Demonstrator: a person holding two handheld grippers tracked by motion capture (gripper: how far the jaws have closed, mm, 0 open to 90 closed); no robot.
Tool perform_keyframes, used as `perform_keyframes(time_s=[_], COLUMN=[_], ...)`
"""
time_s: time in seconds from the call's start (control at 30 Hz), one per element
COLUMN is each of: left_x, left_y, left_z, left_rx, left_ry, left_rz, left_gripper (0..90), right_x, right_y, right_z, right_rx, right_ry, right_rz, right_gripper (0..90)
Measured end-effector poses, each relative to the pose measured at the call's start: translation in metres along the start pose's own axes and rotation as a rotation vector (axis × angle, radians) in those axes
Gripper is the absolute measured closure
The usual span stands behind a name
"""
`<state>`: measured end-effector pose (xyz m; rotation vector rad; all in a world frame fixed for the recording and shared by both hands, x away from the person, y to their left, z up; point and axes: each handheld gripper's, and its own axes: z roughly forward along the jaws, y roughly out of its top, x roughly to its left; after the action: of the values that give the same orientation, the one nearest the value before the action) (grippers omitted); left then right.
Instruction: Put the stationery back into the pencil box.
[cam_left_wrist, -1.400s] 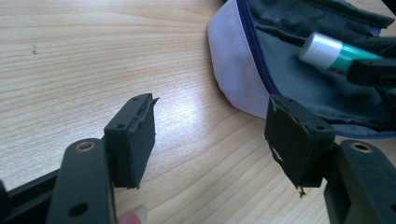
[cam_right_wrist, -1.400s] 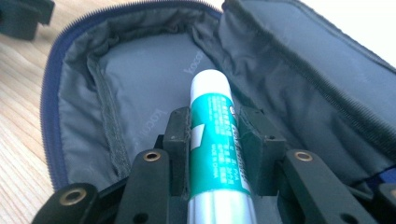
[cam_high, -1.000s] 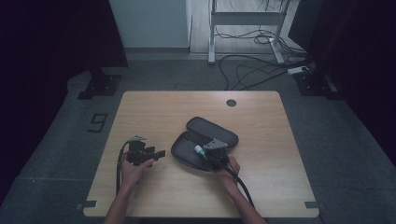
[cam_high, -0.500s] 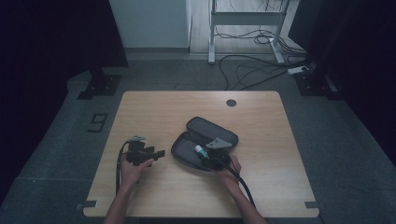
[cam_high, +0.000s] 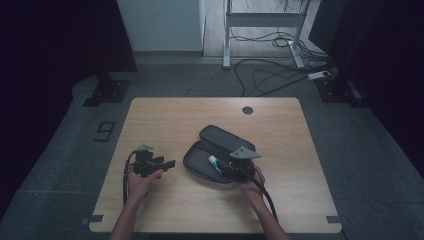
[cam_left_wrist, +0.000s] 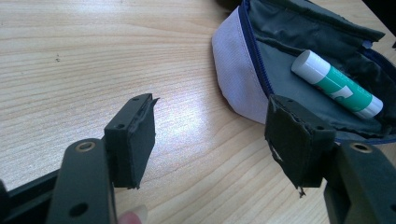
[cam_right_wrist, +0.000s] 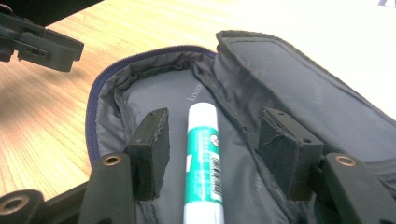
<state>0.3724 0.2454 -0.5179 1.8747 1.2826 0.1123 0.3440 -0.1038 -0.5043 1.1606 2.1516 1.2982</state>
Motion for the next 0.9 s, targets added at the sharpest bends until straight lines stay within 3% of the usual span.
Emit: perform_keyframes(time_s=[0.23,0.6,0.9], left_x=[-0.001,0.001,0.001], left_y=[0.0,0.001,0.0], left_z=[-0.004,-0.006,-0.005], left_rx=[-0.013,-0.016,-0.008], left_ry=[-0.003,-0.006,-0.007], left_rz=[0.0,-0.004,-0.002], left_gripper=[34.0,34.0,34.0], right_x=[-0.008,-0.026,-0.043], right_y=[-0.006,-0.011,-0.03], right_z=[-0.014,-0.037,-0.053], right_rx=[-0.023,-0.072,-0.062], right_ry=[-0.014,-0.016,-0.051], right_rz=[-0.036,-0.013,-0.006], right_gripper=[40.9,39.1,37.3])
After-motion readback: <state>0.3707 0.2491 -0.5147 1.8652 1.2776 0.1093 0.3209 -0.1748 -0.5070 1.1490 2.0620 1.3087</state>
